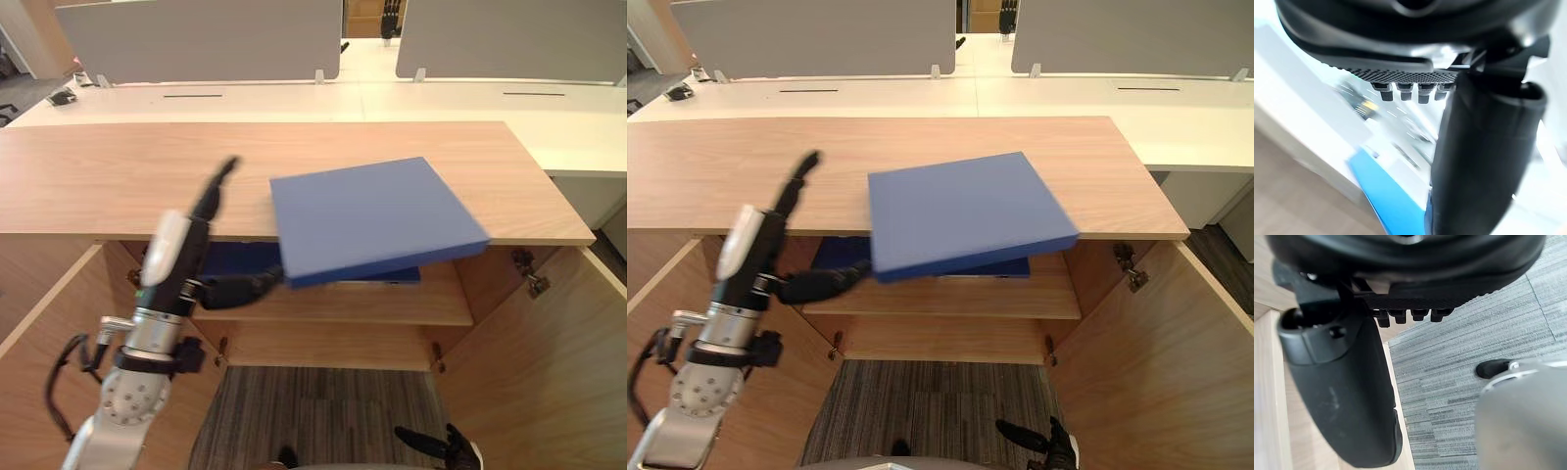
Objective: Walk over to the cabinet, pick up the folder, carry it to the office cabinet, place the folder inside the office cabinet, then close the office cabinet door
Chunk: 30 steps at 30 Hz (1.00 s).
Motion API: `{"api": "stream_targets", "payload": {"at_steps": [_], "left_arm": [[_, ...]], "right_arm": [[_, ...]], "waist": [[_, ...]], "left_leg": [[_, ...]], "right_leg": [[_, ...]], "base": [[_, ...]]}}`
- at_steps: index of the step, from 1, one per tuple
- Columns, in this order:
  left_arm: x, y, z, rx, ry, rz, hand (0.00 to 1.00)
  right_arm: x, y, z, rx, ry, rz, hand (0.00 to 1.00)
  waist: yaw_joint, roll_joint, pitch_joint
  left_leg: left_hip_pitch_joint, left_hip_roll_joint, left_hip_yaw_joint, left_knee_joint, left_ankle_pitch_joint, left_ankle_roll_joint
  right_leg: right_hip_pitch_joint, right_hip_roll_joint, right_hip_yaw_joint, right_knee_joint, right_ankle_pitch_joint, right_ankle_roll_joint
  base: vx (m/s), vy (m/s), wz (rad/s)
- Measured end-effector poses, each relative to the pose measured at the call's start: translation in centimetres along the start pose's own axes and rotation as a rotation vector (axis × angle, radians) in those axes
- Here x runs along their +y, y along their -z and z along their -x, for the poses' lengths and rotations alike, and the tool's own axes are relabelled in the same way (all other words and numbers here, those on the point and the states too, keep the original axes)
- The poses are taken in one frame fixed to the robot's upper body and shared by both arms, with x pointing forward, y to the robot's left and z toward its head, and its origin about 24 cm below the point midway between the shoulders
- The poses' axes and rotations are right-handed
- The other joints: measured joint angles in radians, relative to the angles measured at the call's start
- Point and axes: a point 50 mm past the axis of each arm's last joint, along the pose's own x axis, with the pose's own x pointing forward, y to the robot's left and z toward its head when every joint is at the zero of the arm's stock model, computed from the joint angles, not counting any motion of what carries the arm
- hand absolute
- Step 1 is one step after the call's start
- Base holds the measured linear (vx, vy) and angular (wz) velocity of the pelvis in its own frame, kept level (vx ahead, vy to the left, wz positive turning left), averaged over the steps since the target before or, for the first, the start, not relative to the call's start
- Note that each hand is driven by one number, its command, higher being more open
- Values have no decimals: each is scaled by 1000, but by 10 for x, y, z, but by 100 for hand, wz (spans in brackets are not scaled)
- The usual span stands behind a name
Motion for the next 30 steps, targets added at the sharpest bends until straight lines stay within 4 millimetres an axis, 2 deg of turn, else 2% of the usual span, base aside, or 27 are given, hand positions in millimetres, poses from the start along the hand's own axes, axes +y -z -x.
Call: {"api": "stream_targets", "payload": {"at_steps": [4, 11, 18, 24, 28, 29, 30], "left_arm": [[-4, 2, 1, 0, 33, -76, 100], [-8, 1, 2, -13, 88, -97, 100], [-24, -5, 2, -46, 158, -83, 100], [-42, -14, -12, -126, 179, -108, 100], [-53, 2, -20, -85, 177, -169, 100], [-57, 9, -21, -62, 189, -194, 0], [-59, 12, -22, -52, 198, -204, 0]], "right_arm": [[-2, 1, 0, -6, 3, 2, 100], [-8, 17, 5, 44, 8, 34, 100], [-6, 16, 4, 40, 1, 42, 100], [-5, 16, 4, 38, -5, 51, 100], [-1, 10, 3, 17, -19, 77, 100], [0, 8, 3, 13, -21, 78, 100], [1, 8, 3, 12, -23, 81, 100]], "waist": [[-7, 1, -2], [-9, -2, -21], [-20, -6, -30], [-26, -12, -37], [-45, -13, -37], [-50, -13, -37], [-50, -13, -37]], "left_leg": [[0, 13, 14, -1, 2, -7], [-3, 24, 30, -1, 3, -18], [-7, 23, 35, -1, 7, -10], [-12, 23, 40, -1, 9, -9], [-8, 17, 38, -1, 10, -7], [-8, 16, 38, -1, 10, -7], [-8, 16, 38, -1, 10, -7]], "right_leg": [[-18, 11, 21, 10, 0, -1], [-32, 16, 41, 8, 4, 2], [-35, 16, 47, 5, 11, 9], [-44, 16, 52, 6, 13, 9], [-42, 16, 49, 4, 12, 9], [-42, 15, 48, 3, 12, 8], [-42, 15, 48, 3, 11, 7]], "base": [[-76, -22, -17], [-46, -3, -7], [1, 0, -1], [0, 0, 0], [0, 0, 0], [0, 0, 0], [0, 0, 0]]}}
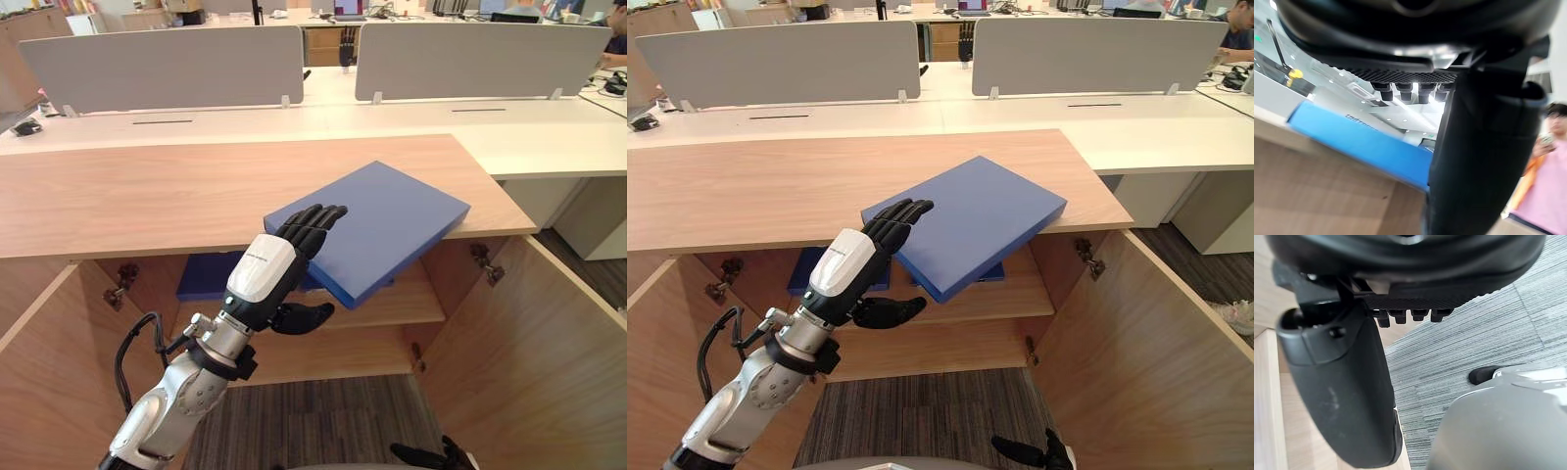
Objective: Walk over to the cabinet, pick up the folder, carry it to the office cabinet, place the folder inside the office cabinet, then close the office cabinet door
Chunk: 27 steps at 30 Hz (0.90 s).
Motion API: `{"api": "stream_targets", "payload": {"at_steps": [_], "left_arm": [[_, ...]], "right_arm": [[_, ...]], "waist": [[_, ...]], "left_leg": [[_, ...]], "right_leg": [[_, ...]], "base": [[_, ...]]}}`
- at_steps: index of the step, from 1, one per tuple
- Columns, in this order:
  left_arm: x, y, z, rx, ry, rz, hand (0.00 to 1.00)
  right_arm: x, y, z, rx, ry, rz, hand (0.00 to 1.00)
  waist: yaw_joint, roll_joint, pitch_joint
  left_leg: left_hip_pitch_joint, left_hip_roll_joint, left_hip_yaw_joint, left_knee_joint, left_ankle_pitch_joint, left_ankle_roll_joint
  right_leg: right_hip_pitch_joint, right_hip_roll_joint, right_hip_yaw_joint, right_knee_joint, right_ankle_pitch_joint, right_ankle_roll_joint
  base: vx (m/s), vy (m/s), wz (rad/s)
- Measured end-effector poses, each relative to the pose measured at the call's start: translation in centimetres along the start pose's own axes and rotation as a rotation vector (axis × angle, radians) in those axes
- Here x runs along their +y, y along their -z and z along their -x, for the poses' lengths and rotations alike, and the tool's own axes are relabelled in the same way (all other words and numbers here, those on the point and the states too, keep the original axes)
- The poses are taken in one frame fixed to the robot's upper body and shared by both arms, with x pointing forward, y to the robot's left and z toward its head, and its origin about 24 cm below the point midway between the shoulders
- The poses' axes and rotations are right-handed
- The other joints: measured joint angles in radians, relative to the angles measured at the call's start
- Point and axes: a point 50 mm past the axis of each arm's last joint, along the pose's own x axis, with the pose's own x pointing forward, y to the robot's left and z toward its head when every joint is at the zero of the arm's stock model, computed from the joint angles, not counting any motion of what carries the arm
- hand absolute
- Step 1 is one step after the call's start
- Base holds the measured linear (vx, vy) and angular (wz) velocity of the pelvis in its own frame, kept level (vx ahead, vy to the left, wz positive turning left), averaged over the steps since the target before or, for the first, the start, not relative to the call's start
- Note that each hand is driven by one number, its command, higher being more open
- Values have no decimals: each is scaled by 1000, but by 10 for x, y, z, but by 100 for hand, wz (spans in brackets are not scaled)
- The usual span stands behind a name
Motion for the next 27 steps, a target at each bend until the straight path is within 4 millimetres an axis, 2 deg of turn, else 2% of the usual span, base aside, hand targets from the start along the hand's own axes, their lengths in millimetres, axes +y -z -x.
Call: {"api": "stream_targets", "payload": {"at_steps": [3, 12, 16, 22, 27], "left_arm": [[-8, 10, -2, 55, 12, -33, 0], [13, 2, -32, -14, -175, -82, 0], [15, -6, -33, -52, -192, -59, 0], [19, -28, -21, -42, -291, 143, 0], [21, -40, -6, -19, -341, 327, 0]], "right_arm": [[0, 0, 0, -3, 1, 1, 100], [8, -15, -2, -56, -20, 7, 100], [14, -25, -1, -98, -37, -7, 100], [29, -56, 5, -242, -92, -54, 100], [38, -103, 27, -490, -166, -144, 100]], "waist": [[-2, -2, 1], [-15, -5, 2], [-26, -4, 2], [-26, -2, -1], [-26, -2, -1]], "left_leg": [[-1, -2, 0, 0, -1, 0], [-3, -5, 10, 0, -12, -1], [-2, -4, 15, 0, -18, -3], [-15, 3, 30, 0, -21, -8], [-18, 7, 29, 1, -20, -7]], "right_leg": [[0, -1, 0, -5, -2, -3], [0, -4, 9, -20, 1, 2], [0, -4, 12, -26, 1, 3], [-20, 2, 36, -25, 5, 4], [-29, 8, 38, -12, 7, 3]], "base": [[0, 0, 0], [8, 0, -3], [30, -7, -6], [27, -16, -8], [-8, -3, 0]]}}
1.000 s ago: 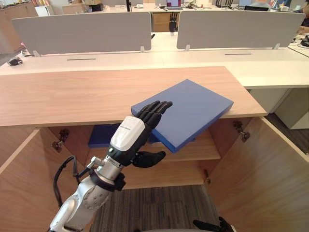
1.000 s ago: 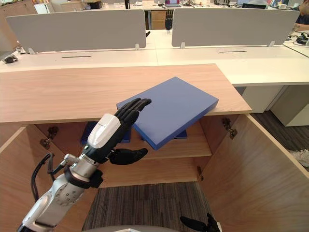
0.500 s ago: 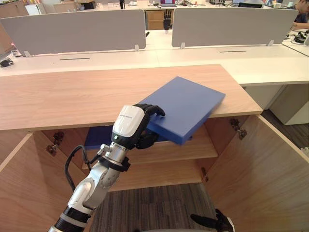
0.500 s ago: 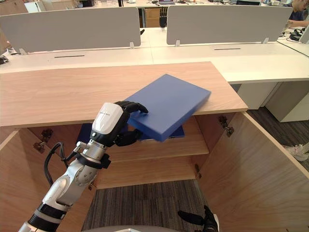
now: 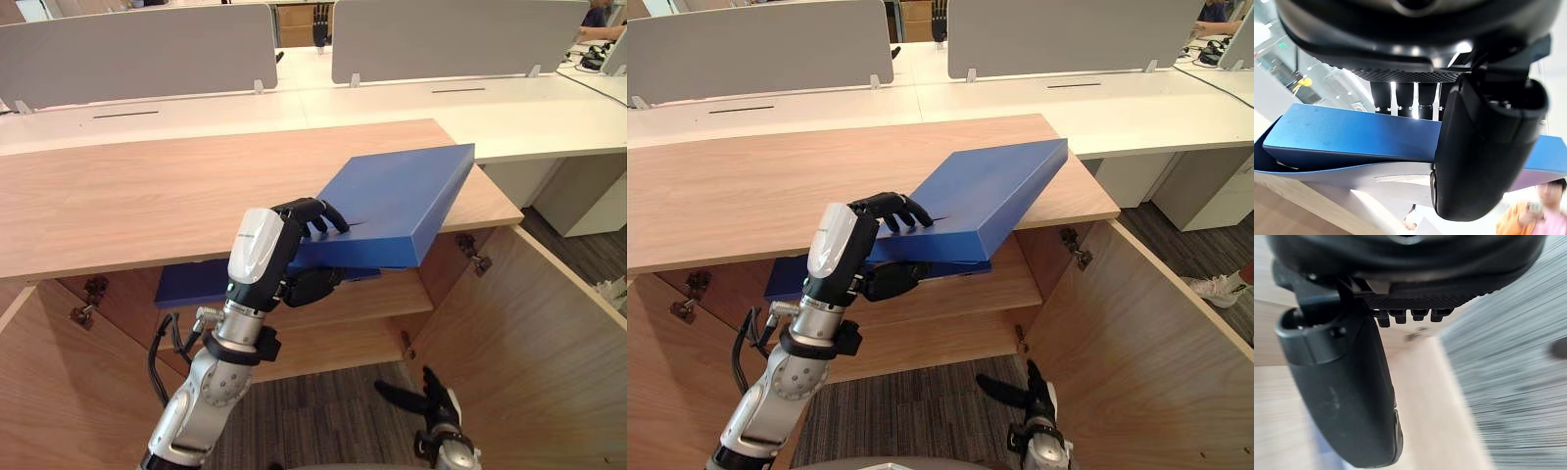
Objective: Walk over to the cabinet, pick up the folder, carry it to the office cabinet, place the folder inside the office cabinet, then close the office cabinet door
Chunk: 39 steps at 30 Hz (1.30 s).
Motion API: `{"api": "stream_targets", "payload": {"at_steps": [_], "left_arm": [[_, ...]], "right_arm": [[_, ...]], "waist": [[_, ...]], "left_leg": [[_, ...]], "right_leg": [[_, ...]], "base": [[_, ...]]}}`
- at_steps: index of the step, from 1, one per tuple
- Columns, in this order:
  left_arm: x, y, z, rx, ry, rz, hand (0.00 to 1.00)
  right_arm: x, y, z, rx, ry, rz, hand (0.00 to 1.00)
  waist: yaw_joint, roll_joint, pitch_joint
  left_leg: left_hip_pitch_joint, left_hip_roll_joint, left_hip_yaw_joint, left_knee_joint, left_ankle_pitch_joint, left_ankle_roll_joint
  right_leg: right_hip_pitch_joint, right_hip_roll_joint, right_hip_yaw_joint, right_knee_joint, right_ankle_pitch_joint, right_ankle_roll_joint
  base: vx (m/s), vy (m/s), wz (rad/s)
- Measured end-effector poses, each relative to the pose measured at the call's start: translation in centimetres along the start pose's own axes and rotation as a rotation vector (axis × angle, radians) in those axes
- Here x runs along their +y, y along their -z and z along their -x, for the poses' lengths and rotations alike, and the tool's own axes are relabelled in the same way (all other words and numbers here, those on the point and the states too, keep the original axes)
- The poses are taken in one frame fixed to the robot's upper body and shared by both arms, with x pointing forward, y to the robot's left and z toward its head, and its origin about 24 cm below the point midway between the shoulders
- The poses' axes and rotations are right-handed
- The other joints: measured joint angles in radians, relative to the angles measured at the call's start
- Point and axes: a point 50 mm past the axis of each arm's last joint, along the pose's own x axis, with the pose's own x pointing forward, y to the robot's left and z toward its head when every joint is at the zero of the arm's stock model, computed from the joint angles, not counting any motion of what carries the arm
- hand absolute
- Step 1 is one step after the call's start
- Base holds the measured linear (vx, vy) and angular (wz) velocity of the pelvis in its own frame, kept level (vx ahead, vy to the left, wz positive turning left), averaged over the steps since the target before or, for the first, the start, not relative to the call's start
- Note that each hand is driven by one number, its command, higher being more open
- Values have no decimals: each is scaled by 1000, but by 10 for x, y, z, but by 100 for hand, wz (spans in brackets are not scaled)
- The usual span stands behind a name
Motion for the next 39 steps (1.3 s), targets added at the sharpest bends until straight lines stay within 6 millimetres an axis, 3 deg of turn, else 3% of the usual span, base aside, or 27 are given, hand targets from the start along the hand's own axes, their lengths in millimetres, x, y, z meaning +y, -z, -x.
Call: {"api": "stream_targets", "payload": {"at_steps": [5, 14, 19, 23, 28, 35, 39], "left_arm": [[20, -5, 13, 66, -101, 199, 0], [67, -11, 34, 95, -375, 571, 0], [68, -12, 34, 64, -384, 698, 0], [62, -14, 32, 34, -349, 822, 0], [56, -17, 25, -9, -334, 919, 0], [51, -17, 20, -22, -337, 982, 0], [48, -19, 18, -30, -325, 1010, 0]], "right_arm": [[12, -61, 19, -303, -141, -159, 100], [8, -136, 68, -691, -360, -417, 100], [21, -179, 84, -910, -491, -475, 100], [53, -209, 88, -1011, -663, -527, 100], [86, -216, 76, -958, -756, -527, 100], [99, -197, 45, -787, -652, -525, 100], [110, -192, 37, -727, -651, -519, 100]], "waist": [[1, -1, 2], [3, -4, 17], [4, -8, 20], [7, -13, 23], [32, -13, 23], [52, -10, 24], [52, -3, 28]], "left_leg": [[-11, 1, 0, 0, 1, 2], [-11, 0, 4, 0, 1, 3], [-11, 0, 10, 0, 1, 3], [-11, -1, 14, 0, 2, 3], [-11, -3, 0, 0, 8, 9], [-20, -11, -30, -1, 20, 18], [-24, -13, -40, -1, 25, 15]], "right_leg": [[-13, 1, 2, 3, 9, -1], [-17, 0, 4, 3, 10, -1], [-20, 0, 9, 3, 11, 1], [-21, -1, 12, 3, 15, 3], [-12, -3, 3, 6, 18, 6], [-12, -11, -26, 21, 18, 7], [-16, -13, -34, 30, 18, 7]], "base": [[-52, -5, -1], [-8, -1, 0], [-6, -6, -4], [-9, -3, -2], [-2, -3, 7], [-39, 4, 14], [-56, 8, 7]]}}
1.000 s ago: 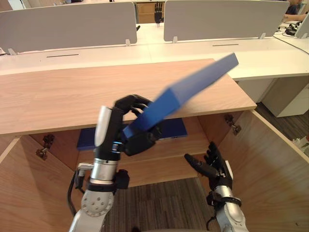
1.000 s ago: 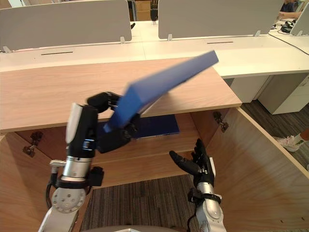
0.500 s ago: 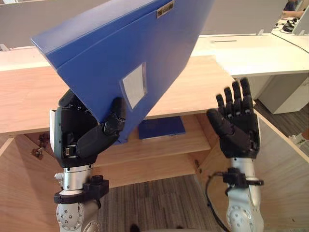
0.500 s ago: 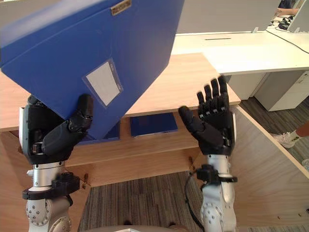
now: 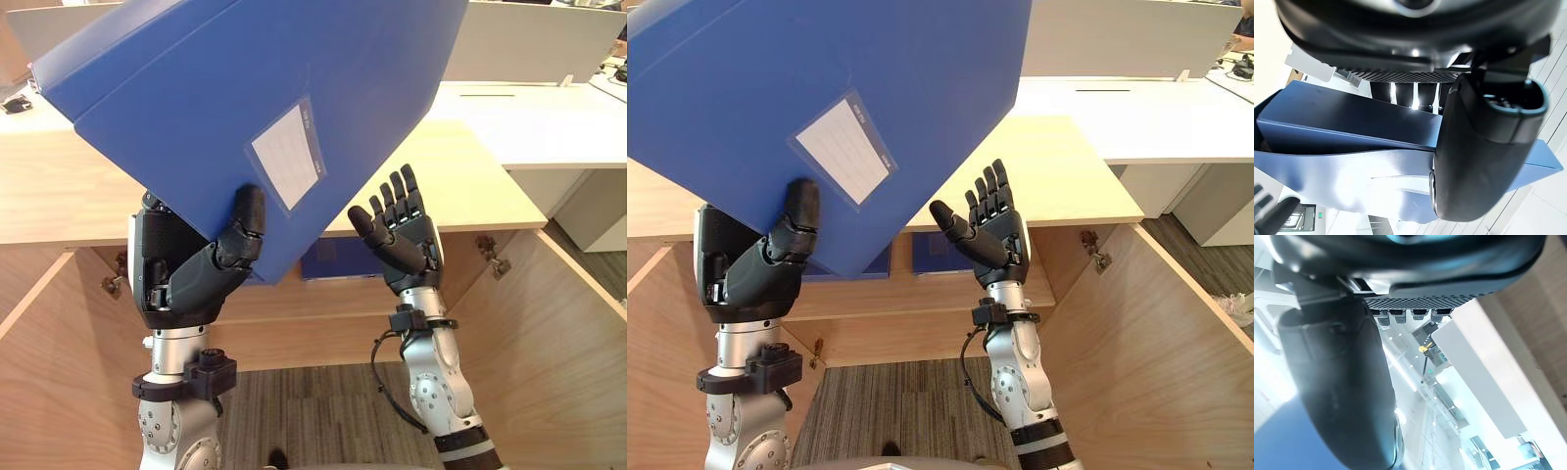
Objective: Walk over to the cabinet, pick up the folder, carry it to the office cabinet, place the folder inside the office cabinet, then close the office cabinet door
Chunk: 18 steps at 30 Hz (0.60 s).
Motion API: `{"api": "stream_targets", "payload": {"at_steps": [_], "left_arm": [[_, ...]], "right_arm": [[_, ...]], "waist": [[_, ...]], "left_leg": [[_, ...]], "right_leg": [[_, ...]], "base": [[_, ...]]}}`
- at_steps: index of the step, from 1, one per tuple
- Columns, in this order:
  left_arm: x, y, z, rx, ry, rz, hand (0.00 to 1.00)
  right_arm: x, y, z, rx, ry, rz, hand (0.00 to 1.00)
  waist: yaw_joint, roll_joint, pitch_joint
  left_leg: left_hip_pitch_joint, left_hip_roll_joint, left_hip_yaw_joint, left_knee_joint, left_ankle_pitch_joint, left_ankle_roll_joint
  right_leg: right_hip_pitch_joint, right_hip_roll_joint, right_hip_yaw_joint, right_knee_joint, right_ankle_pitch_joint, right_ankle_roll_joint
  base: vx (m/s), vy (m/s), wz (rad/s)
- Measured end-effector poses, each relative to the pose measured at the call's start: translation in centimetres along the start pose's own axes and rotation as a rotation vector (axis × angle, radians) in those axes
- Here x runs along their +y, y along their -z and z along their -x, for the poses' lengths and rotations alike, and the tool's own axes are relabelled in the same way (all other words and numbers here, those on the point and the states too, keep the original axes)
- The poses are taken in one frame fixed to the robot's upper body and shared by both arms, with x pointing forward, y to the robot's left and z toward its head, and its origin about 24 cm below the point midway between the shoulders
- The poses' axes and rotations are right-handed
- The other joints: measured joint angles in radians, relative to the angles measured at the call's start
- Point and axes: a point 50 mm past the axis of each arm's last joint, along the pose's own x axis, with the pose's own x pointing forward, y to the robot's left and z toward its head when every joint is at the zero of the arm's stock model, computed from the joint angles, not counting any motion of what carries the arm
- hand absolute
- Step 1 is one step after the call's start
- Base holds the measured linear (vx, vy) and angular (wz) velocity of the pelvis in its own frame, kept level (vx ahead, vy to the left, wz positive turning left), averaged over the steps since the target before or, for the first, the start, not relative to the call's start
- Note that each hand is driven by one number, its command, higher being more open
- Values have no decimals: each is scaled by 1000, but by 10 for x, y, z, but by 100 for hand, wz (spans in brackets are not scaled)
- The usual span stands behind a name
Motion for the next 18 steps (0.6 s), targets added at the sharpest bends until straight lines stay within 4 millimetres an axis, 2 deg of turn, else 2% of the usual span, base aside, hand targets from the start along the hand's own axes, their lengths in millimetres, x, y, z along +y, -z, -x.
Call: {"api": "stream_targets", "payload": {"at_steps": [5, 10, 13, 18], "left_arm": [[-1, 1, -1, -3, -7, 20, 0], [-12, 6, -2, 10, 34, 92, 0], [-12, 6, -4, 4, 44, 94, 0], [-9, 12, -4, 1, 13, 118, 0]], "right_arm": [[5, 13, -5, 51, -16, -23, 100], [27, 29, -13, 126, -120, -101, 100], [38, 31, -15, 132, -171, -140, 100], [38, 30, -17, 125, -173, -147, 100]], "waist": [[0, 5, 1], [4, 5, 1], [7, 4, 0], [20, 5, -1]], "left_leg": [[-7, 1, -10, 0, 9, -5], [-14, 1, -13, 0, 19, 4], [-18, 1, -17, 0, 23, 4], [-23, 0, -21, 0, 25, 4]], "right_leg": [[-7, 1, -12, 3, 0, -1], [-12, 2, -16, 0, 1, -4], [-12, 1, -20, -3, 2, -4], [-13, 2, -24, -5, 2, -4]], "base": [[-54, 2, 6], [-7, 2, 1], [10, 3, 4], [3, 0, 1]]}}
